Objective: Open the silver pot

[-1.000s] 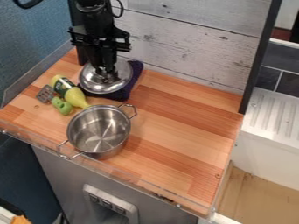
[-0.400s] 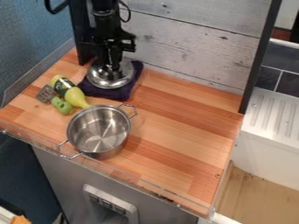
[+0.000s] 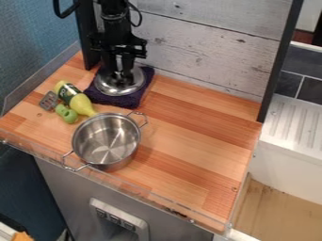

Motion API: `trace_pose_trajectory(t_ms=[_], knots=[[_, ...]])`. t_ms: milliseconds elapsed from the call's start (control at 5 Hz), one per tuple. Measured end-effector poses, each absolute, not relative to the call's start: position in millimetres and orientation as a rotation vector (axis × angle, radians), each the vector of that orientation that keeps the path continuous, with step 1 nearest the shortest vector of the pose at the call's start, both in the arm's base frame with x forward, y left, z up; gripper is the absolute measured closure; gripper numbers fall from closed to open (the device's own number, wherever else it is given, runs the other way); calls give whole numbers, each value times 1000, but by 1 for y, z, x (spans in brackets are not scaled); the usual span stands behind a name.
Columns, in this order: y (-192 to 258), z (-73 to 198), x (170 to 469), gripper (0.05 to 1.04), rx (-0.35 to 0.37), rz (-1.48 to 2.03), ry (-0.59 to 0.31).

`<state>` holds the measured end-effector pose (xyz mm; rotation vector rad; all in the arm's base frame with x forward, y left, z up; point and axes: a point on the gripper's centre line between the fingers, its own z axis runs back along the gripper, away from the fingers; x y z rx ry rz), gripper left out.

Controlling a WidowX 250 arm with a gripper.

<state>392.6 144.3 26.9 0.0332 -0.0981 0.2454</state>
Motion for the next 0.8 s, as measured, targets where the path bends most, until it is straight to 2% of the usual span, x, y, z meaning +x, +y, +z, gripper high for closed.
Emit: trace_pose_trajectory(t_ms=[200,400,800], knots=[[140,33,388,150,16,234,-104],[136,55,388,78,2,240,-147],[137,94,368,83,-11,238,-237]])
